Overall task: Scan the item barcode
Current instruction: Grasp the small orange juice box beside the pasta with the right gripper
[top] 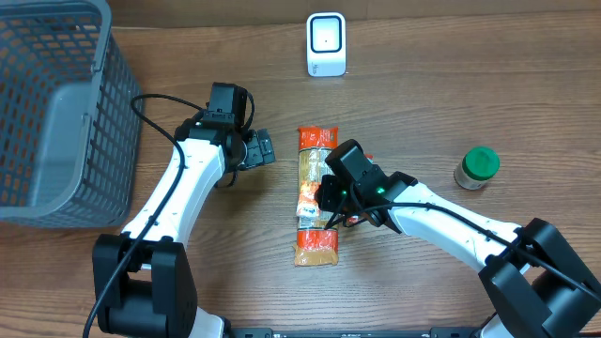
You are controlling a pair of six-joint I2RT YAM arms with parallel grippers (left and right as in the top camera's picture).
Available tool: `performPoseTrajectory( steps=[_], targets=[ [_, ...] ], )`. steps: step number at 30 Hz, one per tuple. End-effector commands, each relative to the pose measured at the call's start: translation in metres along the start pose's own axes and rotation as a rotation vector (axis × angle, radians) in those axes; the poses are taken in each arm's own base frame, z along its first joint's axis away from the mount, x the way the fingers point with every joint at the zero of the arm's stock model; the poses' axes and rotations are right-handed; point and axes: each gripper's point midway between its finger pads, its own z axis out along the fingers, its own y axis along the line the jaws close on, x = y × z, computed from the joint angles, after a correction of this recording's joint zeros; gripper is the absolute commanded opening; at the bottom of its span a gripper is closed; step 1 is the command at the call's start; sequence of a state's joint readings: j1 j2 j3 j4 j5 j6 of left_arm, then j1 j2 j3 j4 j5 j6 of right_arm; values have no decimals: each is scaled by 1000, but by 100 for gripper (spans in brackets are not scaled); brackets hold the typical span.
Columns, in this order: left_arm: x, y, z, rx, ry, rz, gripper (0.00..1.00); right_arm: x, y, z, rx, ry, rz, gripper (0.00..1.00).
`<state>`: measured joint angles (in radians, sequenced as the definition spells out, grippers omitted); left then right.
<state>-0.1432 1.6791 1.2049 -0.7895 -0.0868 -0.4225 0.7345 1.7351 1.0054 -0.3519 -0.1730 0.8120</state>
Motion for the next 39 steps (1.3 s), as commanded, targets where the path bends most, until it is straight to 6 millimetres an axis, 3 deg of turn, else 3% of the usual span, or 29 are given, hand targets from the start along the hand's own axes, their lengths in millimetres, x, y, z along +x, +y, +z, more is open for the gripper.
performPoseTrajectory(
  steps=[1,5,9,15,18,21,28,34,39],
  targets=[
    [-5,-2,-6,11,-20,-5,100,4,-6,5,22,2,-2,25],
    [-5,-2,-6,11,-20,-5,100,8,-14,14,45,22,21,24],
    [-5,-2,-6,11,-20,-5,100,9,-16,17,51,30,35,4],
    [-5,-2,-6,11,-20,-5,100,14,-13,16,29,58,39,4],
    [-5,-2,-6,11,-20,-5,100,17,-2,5,-52,116,-4,4],
    [-5,-2,-6,11,-20,-5,100,8,17,-22,-187,127,-114,4],
    [-5,-2,-6,11,-20,-5,100,-14,45,-107,-457,84,-209,4],
    [-5,-2,-6,11,-20,-5,100,-5,68,-170,-699,88,-354,4],
    [-5,-2,-6,11,-20,-5,100,-2,76,-209,-798,54,-400,4]
  ],
)
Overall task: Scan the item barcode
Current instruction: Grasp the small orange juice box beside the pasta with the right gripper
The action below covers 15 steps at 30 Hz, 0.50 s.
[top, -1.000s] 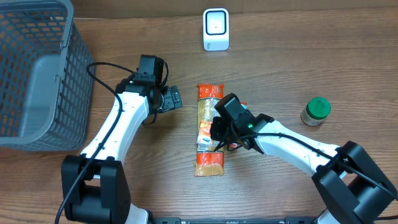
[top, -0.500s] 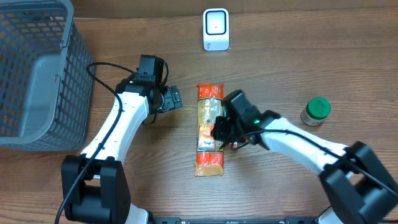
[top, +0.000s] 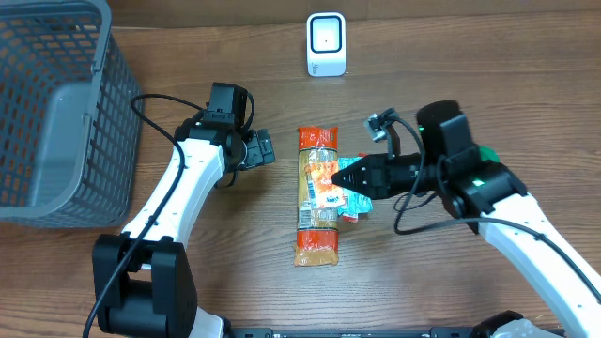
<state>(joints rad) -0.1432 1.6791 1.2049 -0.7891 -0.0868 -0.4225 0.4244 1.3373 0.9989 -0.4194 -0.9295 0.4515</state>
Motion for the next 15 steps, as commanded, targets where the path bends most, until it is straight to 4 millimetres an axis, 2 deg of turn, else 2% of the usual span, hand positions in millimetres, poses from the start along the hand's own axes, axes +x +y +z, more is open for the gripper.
performPoseTrajectory(
  steps=[1,9,12,15],
  targets=[
    [-5,-2,-6,11,-19,-5,100,6,37,-22,-139,11,-88,4],
    [-5,-2,-6,11,-19,-5,100,0,67,-76,-256,-56,-74,4],
    [-5,-2,-6,11,-19,-5,100,1,74,-93,-310,-58,-86,4],
    [-5,-2,-6,11,-20,-5,100,3,76,-101,-338,-55,-81,4]
  ],
)
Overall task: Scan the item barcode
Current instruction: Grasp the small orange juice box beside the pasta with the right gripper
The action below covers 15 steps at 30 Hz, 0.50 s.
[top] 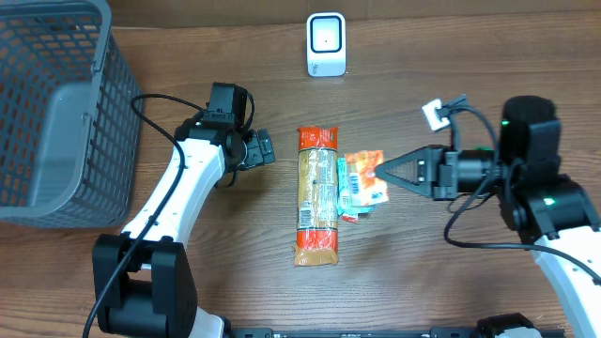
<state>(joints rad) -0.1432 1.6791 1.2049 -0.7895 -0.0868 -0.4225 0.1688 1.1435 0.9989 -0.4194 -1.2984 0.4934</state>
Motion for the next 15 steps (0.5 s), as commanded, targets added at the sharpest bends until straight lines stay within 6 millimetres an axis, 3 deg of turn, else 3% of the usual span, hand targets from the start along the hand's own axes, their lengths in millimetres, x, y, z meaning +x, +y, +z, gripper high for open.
performPoseTrajectory(
  steps=[1,15],
  targets=[
    [-5,-2,-6,11,-20,-5,100,9,18,-8,-96,43,4,4],
    [-5,-2,-6,11,-20,-5,100,3,23,-9,-99,39,85,4]
  ],
)
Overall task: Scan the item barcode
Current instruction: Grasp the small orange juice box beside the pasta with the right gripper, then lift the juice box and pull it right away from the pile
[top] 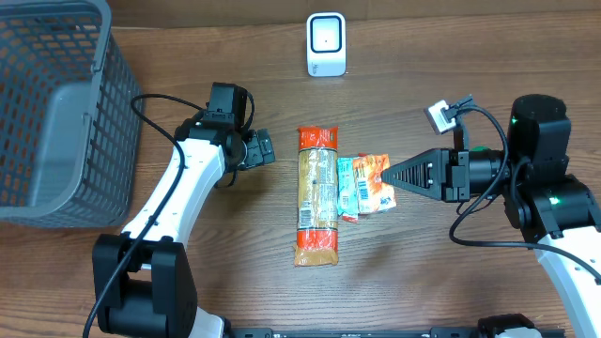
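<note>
A small orange and teal packet [364, 186] lies flat beside a long orange and yellow packet [317, 195] in the middle of the table. My right gripper [389, 176] reaches in from the right. Its fingers taper to a point at the small packet's right edge and look shut on that edge. The white barcode scanner [325, 44] stands upright at the far middle of the table. My left gripper [265, 150] rests left of the long packet, apart from it, with nothing between its fingers.
A grey mesh basket [56, 103] fills the far left corner. The right arm's body [540, 178] and cables cover the right side of the table.
The right gripper has moved slightly right. The small packet has shifted right with it and now lies flatter, a little further from the long packet. The left arm has not moved.
First the right gripper was low over both packets, with a green-lidded jar in view at the right. Then it stood further right, its tip on the small packet. The small packet has followed it off the long packet's side. The left arm stayed still throughout.
</note>
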You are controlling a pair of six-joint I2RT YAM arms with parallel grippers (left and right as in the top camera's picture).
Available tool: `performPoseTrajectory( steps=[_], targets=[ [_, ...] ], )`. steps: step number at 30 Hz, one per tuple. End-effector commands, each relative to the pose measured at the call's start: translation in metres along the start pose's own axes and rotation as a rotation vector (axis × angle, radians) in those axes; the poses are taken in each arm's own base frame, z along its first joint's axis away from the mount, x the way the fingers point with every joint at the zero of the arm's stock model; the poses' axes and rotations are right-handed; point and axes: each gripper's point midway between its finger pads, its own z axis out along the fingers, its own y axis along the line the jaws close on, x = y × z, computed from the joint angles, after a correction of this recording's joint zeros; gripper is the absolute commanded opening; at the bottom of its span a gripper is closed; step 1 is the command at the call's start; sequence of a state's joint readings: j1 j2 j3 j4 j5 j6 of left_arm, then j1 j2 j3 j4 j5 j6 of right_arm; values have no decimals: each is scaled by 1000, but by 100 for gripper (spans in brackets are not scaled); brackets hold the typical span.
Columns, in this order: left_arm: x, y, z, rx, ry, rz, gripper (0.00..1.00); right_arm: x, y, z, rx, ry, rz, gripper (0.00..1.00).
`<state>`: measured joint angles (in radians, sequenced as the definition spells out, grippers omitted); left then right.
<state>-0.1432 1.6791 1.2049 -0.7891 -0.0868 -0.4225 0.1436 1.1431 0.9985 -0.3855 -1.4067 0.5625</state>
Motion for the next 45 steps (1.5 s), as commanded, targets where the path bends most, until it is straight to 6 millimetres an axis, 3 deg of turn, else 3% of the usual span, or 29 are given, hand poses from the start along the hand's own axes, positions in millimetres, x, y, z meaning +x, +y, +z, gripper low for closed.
performPoseTrajectory(
  steps=[1,23,30,33,36,40,42,45],
  targets=[
    [-5,-2,-6,11,-19,-5,100,-1,10,-2,-21,2,57,4],
    [-5,-2,-6,11,-19,-5,100,-6,16,-2,-32,0,40,4],
    [-5,-2,-6,11,-20,-5,100,-3,5,-1,2,-15,-52,4],
    [-5,-2,-6,11,-20,-5,100,-1,-25,-3,134,-59,-32,4],
    [-5,-2,-6,11,-19,-4,100,2,-69,-14,368,-114,32,4],
    [-5,-2,-6,11,-19,-5,100,17,-133,-53,776,-165,149,4],
    [-5,-2,-6,11,-19,-5,100,25,-152,-72,923,-172,189,4],
    [-5,-2,-6,11,-19,-5,100,34,-166,-84,1016,-141,181,4]
  ],
)
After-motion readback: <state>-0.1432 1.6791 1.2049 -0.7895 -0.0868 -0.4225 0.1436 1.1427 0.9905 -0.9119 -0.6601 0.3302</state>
